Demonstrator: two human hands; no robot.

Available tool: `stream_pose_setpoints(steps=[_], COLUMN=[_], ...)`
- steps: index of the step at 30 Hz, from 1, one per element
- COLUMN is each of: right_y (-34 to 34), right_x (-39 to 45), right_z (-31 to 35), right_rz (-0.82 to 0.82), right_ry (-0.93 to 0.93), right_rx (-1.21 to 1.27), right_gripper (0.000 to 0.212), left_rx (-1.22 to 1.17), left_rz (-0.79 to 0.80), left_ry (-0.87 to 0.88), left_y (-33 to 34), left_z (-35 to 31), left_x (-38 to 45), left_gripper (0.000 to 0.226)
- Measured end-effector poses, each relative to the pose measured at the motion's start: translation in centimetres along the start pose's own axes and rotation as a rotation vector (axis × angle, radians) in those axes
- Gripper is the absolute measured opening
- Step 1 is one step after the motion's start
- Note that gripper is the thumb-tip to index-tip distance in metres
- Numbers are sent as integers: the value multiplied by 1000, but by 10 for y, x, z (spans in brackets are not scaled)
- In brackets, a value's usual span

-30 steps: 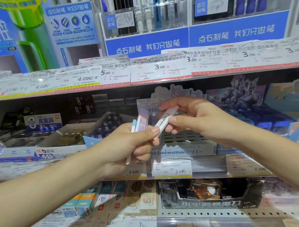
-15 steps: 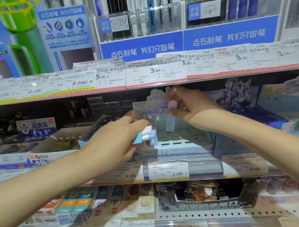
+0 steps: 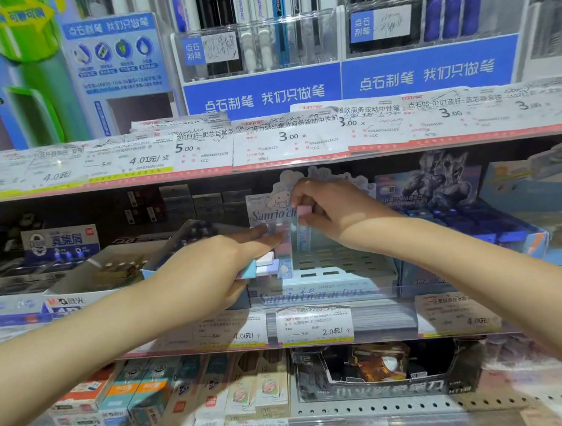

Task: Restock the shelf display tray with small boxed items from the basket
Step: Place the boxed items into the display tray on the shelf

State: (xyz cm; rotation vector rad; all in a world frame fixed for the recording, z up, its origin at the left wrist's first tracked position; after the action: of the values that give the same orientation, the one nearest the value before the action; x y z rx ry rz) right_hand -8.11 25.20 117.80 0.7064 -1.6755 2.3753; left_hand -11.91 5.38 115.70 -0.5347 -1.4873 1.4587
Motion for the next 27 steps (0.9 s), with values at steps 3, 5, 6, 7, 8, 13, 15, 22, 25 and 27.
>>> stream_pose_setpoints(steps=[3, 5, 6, 7, 8, 13, 15, 22, 25, 27], right_y=[-1, -2, -2, -2, -2, 1, -2, -7, -10, -15], right_x=[1, 1, 1, 1, 1, -4, -5, -4, -4, -7], right_z=[2, 3, 3, 3, 3, 6, 8, 8, 9, 10], right_rz=[13, 26, 32, 41, 47, -29, -41, -18, 25, 61], right_ry=[14, 37, 44, 49, 48, -32, -17, -22, -17, 0], right_rx=[-41, -61, -70, -78, -81, -157, -162, -239, -233, -185], right_gripper=[20, 17, 16, 13, 11, 20, 28, 31, 30, 37], left_rx=[-4, -14, -12, -4, -1, 22, 28, 31, 34, 38], left_rz=[19, 10, 8, 9, 17, 42, 58, 65, 51, 43], left_ry=[-6, -3, -7, -14, -24, -37, -46, -25, -6, 5], left_y=[-1, -2, -2, -4, -5, -6, -7, -10, -13, -15], left_z=[1, 1, 1, -1, -2, -4, -4, -5, -7, -8], left_x=[0, 0, 0, 0, 0, 0, 0, -1, -2, -2], left_gripper=[70, 71, 70, 68, 66, 69, 68, 68, 68, 66])
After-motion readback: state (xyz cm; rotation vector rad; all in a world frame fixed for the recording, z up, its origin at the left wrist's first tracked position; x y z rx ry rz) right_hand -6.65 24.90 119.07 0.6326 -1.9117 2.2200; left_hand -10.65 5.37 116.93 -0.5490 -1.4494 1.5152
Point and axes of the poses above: each hand's wrist, its own x-axis towards the middle knuckle, its own y-axis out of the palm, z = x × y, the point moved 1 cm from there along x, towards the middle knuckle, and after that the axes turned 1 degree about z, right-handed, at the moved point
